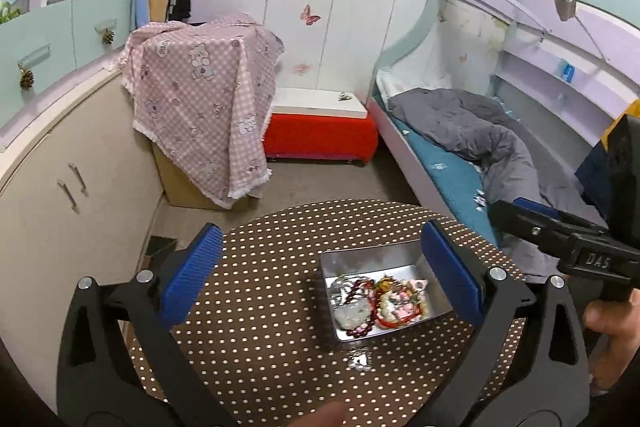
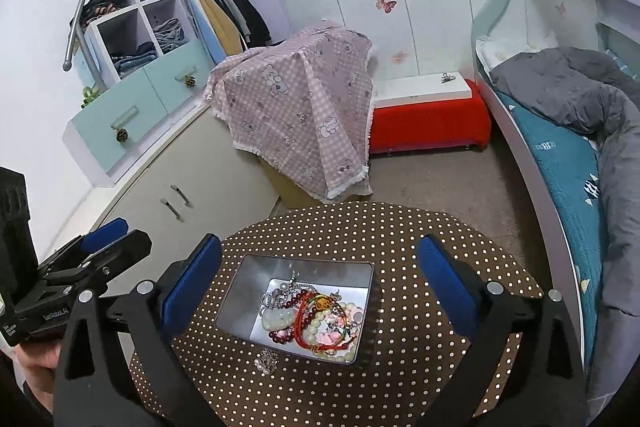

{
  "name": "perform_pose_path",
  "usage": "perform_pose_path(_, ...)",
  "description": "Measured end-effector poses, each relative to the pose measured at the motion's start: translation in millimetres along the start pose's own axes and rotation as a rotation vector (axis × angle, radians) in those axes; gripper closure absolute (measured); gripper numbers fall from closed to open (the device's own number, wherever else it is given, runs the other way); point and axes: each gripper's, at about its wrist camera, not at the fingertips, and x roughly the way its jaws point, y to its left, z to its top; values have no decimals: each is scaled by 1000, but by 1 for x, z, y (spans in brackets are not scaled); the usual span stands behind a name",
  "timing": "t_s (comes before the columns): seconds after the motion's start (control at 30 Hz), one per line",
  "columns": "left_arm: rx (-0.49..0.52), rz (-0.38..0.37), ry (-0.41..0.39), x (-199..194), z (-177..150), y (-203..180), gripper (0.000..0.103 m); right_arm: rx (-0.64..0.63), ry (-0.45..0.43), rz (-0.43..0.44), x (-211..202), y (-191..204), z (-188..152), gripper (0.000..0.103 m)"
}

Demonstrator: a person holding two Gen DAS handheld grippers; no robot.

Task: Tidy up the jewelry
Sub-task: 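Move the right tool back to the last pearl chain on the table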

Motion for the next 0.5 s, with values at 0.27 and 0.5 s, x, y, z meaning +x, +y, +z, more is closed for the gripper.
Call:
perform_pose_path(0.27, 9, 58, 52, 22, -15, -3, 6, -24, 1, -34, -7, 0, -17, 8)
perform_pose_path(0.5, 6, 85, 123, 52, -35, -5, 6, -80, 20, -75, -14, 0, -44, 8)
